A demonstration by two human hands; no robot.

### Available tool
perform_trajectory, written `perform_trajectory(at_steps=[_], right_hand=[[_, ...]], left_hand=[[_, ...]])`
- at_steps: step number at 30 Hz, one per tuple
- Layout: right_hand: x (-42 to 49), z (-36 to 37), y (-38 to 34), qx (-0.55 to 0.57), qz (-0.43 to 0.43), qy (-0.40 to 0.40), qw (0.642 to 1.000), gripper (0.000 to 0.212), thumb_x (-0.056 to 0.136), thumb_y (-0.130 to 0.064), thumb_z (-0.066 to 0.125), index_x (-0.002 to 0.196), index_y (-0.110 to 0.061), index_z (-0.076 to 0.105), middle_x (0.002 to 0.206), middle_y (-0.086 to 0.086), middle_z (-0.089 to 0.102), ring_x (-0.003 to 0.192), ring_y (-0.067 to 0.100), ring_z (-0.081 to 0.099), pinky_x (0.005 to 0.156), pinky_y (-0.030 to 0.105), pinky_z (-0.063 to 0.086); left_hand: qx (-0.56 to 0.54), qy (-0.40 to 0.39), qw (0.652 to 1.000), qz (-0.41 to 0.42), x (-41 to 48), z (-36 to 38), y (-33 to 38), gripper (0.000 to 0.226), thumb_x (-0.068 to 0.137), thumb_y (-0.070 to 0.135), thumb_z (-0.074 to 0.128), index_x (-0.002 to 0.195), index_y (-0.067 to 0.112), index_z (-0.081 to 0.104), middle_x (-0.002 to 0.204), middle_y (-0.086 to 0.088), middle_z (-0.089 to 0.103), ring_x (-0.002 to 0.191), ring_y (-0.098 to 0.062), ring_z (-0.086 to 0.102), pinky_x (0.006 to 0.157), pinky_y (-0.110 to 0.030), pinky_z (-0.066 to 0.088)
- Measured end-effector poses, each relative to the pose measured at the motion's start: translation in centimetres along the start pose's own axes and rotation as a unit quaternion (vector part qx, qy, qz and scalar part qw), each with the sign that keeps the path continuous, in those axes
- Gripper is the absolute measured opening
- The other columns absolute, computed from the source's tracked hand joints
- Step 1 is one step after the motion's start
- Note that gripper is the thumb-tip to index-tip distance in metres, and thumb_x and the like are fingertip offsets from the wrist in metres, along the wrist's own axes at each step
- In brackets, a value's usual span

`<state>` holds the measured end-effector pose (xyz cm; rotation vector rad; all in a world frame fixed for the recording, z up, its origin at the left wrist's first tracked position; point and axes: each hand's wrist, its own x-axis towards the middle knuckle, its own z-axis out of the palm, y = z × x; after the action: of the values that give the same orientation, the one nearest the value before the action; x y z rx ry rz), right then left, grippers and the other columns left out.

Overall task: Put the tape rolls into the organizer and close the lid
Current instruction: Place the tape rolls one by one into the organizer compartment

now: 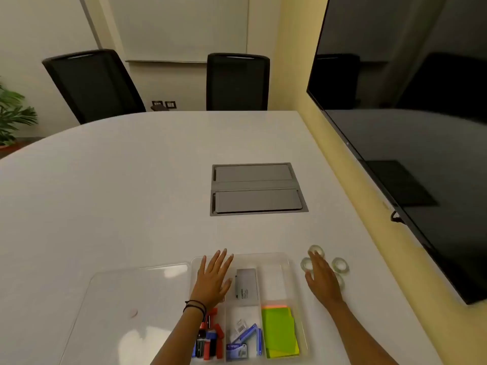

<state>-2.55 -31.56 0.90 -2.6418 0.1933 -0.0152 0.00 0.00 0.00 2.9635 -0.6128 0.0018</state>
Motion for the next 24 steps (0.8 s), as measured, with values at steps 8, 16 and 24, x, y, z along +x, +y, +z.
perform_trajectory(at_steps=[8, 16, 24], right_hand=[[1.9, 1.2, 0.2, -0.020, 0.063, -0.132, 0.989, 0.052, 0.094, -0.011, 0.047, 0.142, -0.010, 0.028, 0.152, 0.017, 0.024, 0.142, 0.030, 0.022, 0.116, 0.039, 0.024], [1.2, 2.7, 1.4, -0.036, 0.048, -0.136, 0.989, 0.055, 0.093, -0.008, 0.046, 0.143, -0.010, 0.025, 0.156, 0.016, 0.014, 0.145, 0.028, 0.010, 0.119, 0.036, 0.014], [0.2, 3.1, 1.1, -0.065, 0.071, -0.070, 0.993, 0.039, 0.089, -0.004, 0.047, 0.128, -0.006, 0.048, 0.138, 0.018, 0.046, 0.126, 0.030, 0.045, 0.103, 0.038, 0.043]], left_hand=[[-0.038, -0.061, 0.997, -0.025, 1.0, 1.0, -1.5, 0.061, 0.090, 0.051, 0.023, 0.146, 0.028, 0.008, 0.132, -0.007, 0.059, 0.119, -0.026, 0.058, 0.113, -0.042, -0.015], [-0.039, -0.074, 0.996, -0.022, 1.2, 1.7, -1.4, 0.054, 0.095, 0.051, 0.017, 0.133, 0.018, 0.038, 0.132, -0.012, 0.058, 0.118, -0.033, 0.058, 0.116, -0.045, -0.007], [-0.102, -0.112, 0.988, -0.028, 1.9, 2.3, -2.1, 0.062, 0.093, 0.038, 0.049, 0.146, 0.022, 0.020, 0.156, -0.011, 0.019, 0.145, -0.034, 0.013, 0.115, -0.060, 0.000]])
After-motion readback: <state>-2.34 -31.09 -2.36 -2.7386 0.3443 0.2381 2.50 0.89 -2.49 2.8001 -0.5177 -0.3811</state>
